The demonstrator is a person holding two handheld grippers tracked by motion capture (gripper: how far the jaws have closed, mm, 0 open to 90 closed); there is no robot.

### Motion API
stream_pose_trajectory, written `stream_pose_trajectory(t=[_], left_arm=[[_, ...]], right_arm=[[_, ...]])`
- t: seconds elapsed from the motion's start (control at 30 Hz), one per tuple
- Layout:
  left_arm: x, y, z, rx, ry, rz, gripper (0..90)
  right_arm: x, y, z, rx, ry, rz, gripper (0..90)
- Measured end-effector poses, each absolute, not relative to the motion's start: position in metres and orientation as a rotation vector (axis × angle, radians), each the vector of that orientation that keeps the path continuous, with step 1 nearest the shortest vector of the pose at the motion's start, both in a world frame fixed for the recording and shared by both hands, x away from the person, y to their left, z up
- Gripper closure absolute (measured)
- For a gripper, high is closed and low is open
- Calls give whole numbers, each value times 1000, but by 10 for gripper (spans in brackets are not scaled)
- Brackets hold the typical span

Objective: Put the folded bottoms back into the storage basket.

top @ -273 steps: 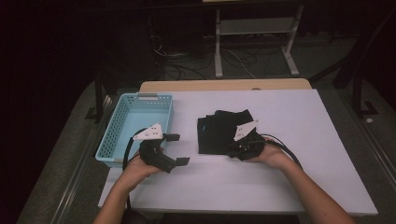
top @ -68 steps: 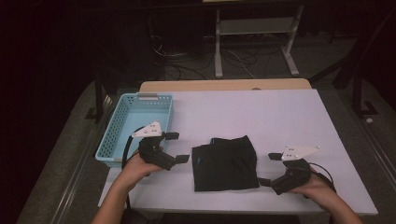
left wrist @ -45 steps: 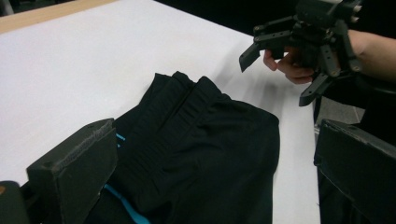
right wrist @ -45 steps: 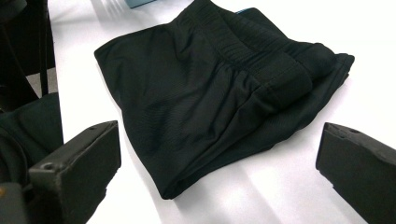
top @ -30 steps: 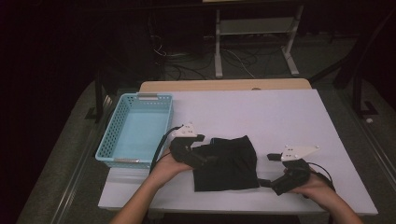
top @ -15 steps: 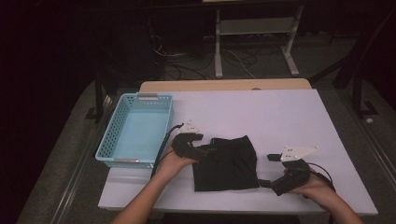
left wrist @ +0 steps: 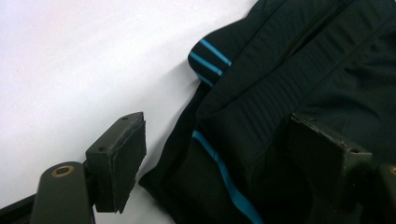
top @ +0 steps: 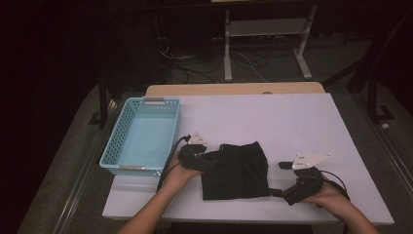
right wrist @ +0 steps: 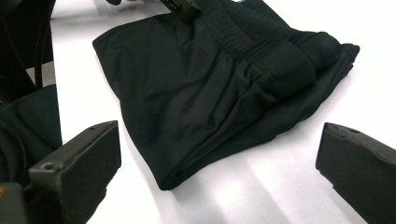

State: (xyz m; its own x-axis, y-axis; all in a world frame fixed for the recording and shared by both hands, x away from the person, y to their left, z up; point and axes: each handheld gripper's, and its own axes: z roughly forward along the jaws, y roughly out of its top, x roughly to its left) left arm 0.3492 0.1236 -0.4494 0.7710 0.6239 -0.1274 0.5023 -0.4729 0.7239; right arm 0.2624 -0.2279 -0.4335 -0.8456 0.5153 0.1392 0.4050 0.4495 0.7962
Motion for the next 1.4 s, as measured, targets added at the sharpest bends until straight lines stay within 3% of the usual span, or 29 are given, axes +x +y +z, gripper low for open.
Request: stream_pose_trajectory(t=[0.37,0.97,1.4], left_arm=[[346,123,-453,2200,865,212,192],[344,119,-449,2213,814,88,705],[344,116,-446,2242,809,87,741]], right_arm=[[263,-227,-435,821,2578,1349,1],[263,-225,-438,818,2598,1325,2],[244,-222,-438,814,2657,1266,159]])
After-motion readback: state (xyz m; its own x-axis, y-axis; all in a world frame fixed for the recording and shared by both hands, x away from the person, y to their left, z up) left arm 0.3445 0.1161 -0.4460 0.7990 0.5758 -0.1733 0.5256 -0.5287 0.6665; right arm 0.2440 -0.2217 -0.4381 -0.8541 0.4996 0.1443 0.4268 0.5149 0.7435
